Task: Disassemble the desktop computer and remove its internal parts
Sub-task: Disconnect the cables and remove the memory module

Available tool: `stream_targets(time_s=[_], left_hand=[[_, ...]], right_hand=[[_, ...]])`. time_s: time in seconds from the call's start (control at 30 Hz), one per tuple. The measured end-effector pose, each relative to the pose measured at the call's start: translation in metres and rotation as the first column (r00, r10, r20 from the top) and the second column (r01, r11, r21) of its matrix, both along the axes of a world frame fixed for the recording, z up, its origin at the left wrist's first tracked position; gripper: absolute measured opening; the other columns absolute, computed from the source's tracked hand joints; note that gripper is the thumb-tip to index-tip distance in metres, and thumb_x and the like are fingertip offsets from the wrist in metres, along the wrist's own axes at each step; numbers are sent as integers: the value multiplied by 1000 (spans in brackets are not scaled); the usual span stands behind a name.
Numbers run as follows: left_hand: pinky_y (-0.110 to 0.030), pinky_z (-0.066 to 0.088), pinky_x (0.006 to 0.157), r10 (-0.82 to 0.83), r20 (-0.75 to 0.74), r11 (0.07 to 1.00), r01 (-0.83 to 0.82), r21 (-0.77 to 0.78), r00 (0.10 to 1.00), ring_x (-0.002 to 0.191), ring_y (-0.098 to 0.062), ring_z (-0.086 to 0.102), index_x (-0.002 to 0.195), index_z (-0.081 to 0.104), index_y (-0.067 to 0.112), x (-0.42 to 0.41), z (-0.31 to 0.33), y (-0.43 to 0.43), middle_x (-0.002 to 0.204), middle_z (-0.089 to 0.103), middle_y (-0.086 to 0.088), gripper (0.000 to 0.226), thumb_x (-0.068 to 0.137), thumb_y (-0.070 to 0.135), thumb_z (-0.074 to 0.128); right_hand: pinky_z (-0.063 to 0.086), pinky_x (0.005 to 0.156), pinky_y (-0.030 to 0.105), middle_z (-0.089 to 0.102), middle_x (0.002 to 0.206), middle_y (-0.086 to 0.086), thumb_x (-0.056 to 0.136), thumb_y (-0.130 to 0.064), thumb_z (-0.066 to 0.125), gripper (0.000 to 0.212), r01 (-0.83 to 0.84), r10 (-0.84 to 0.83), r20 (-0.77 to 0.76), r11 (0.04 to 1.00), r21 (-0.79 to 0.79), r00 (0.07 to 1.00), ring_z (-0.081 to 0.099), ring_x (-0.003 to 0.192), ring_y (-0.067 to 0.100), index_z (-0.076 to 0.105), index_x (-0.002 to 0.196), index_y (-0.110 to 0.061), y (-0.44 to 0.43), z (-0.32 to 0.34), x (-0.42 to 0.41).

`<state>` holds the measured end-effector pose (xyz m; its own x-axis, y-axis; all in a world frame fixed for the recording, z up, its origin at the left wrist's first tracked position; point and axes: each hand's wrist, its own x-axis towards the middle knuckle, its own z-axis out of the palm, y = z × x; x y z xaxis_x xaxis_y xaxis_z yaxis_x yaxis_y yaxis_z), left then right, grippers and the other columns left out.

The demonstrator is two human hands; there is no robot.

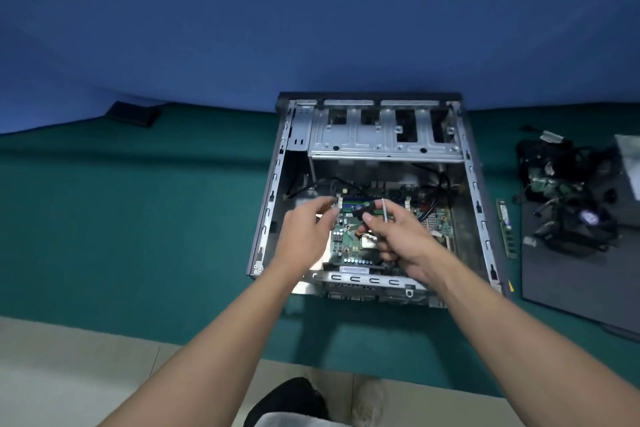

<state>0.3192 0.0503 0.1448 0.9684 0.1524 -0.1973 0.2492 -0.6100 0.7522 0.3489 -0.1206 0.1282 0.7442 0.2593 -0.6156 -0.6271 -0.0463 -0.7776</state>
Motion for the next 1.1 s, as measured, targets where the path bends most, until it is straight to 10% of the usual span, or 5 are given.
stream_targets(time_s=[0.47, 0.7, 1.1], left_hand=[[-30, 55, 77, -457, 36, 882, 448, 148, 889, 79, -10, 68, 103, 71, 10, 36, 3, 4, 87, 74, -1, 17, 97, 18, 58], [-26, 35, 59, -787, 40, 512, 616, 599, 616, 67, -15, 46, 94, 43, 17, 47, -11, 17, 80, 54, 2, 13, 105, 23, 39], [-35, 50, 54, -693, -75, 532, 578, 619, 717, 62, -18, 52, 94, 36, 22, 51, -18, 2, 75, 53, 2, 48, 94, 55, 1]], right_hand=[[31, 41, 21, 71, 98, 12, 94, -23, 59, 24, 56, -53, 47, 997, -51, 997, 38, 45, 6, 56, 116, -31, 1, 5, -6], [35, 45, 13, 68, 86, -4, 93, -31, 59, 34, 18, -12, 52, 993, -119, 999, 50, 49, -4, 52, 125, -35, 2, -2, -5], [32, 43, 19, 68, 98, 7, 92, -26, 60, 42, 61, -60, -47, 998, 17, 997, 37, 50, 6, 48, 132, -30, -6, -10, -1]])
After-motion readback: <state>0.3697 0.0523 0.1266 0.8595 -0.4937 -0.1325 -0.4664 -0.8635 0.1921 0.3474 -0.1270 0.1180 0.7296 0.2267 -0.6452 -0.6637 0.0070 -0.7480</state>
